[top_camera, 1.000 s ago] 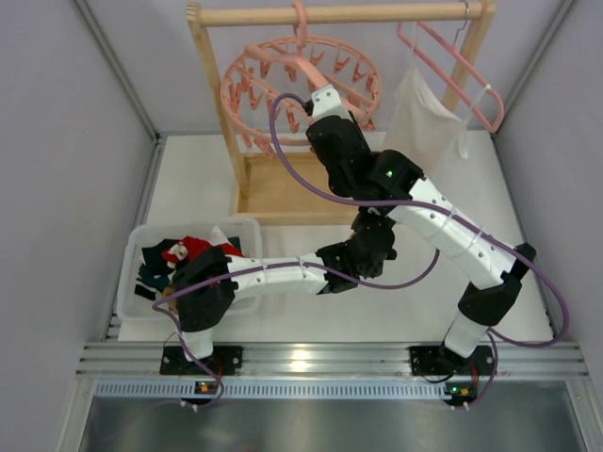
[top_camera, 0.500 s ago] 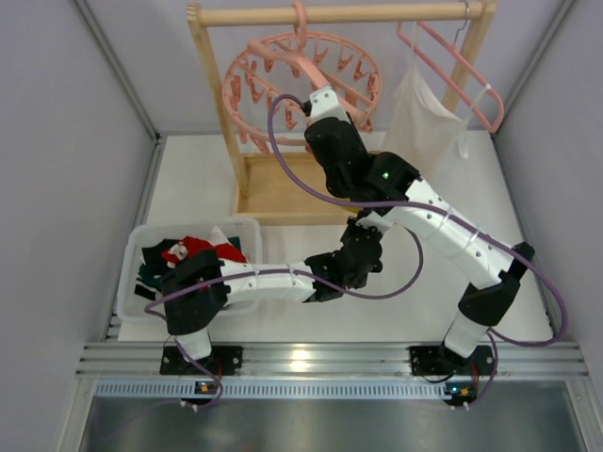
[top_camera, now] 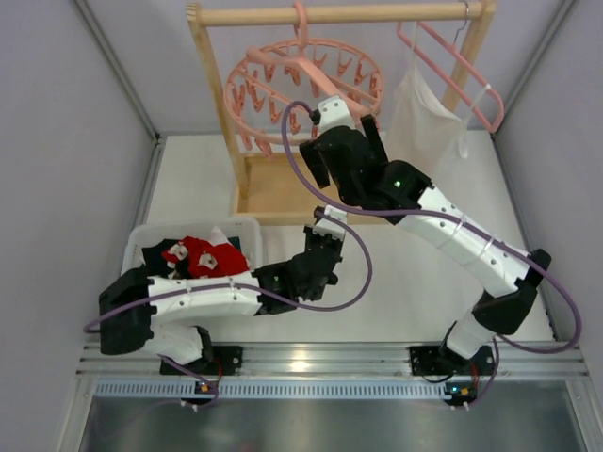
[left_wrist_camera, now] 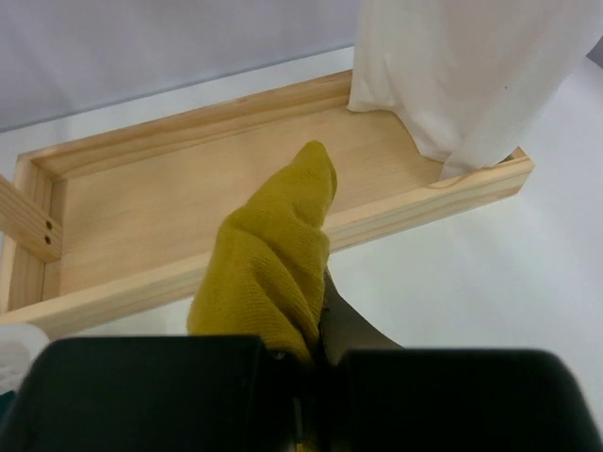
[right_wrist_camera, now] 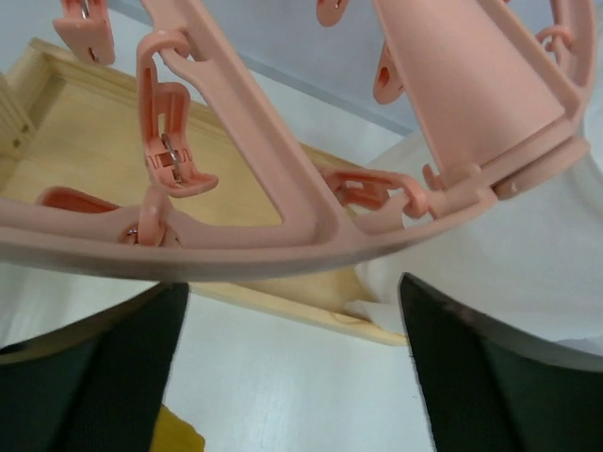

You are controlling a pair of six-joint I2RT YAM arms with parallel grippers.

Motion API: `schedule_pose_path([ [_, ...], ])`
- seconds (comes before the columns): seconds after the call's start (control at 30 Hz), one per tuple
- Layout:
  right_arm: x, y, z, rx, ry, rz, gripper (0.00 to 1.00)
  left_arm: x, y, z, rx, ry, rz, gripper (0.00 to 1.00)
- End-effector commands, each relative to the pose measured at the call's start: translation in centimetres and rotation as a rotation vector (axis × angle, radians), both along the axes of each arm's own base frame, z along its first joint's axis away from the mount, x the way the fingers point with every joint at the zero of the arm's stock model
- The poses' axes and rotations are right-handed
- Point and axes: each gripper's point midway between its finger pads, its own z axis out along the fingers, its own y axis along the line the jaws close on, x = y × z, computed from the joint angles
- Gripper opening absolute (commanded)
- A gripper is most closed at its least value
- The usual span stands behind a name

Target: Remove the socks clipped to the hanger

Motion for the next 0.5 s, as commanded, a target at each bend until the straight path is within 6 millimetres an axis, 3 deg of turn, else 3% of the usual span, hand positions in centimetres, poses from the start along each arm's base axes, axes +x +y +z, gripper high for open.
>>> schedule_pose_path([
  [0.0,-1.5,-1.2,3.0,0.164,-0.041,0.029,0.99,-1.0,2.5,-1.0,0.037,0.062,0.018,0.0],
  [0.07,-2.4,-1.9,3.7,0.213,-0.052,0.045,0.99,-1.3,4.0,-0.9,0.023,0.088,0.053,0.0],
  [0.13,-2.9,-2.4,3.1,0.234,-0.049,0.047,1.0,-2.0,5.9,-1.2,0.029,0.125,0.075,0.0],
  [0.17,-3.6,-3.3,4.0,0.262,-0.065,0.049,0.99,-2.2,6.4,-1.1,0.022,0.132,0.075,0.0],
  [0.2,-3.9,-3.7,3.3,0.258,-0.056,0.048,0.99,-2.5,7.1,-1.4,0.025,0.141,0.077,0.0],
  [0.27,-5.0,-4.9,4.0,0.303,-0.067,0.054,1.0,-3.0,8.6,-0.8,0.003,0.153,0.083,0.0],
  [0.33,-5.9,-5.2,2.4,0.301,-0.031,0.08,0.99,-3.3,9.9,0.0,-0.03,0.156,0.106,0.0],
  [0.37,-6.8,-5.9,2.7,0.345,-0.033,0.085,0.99,-3.5,10.8,-0.3,0.001,0.166,0.121,0.0],
  [0.4,-7.1,-6.2,0.8,0.33,-0.006,0.084,0.99,-3.5,11.2,-0.1,-0.003,0.167,0.134,0.0],
  [0.47,-8.1,-7.0,0.6,0.399,-0.013,0.097,1.0,-3.8,12.5,-0.6,0.024,0.192,0.155,0.0],
])
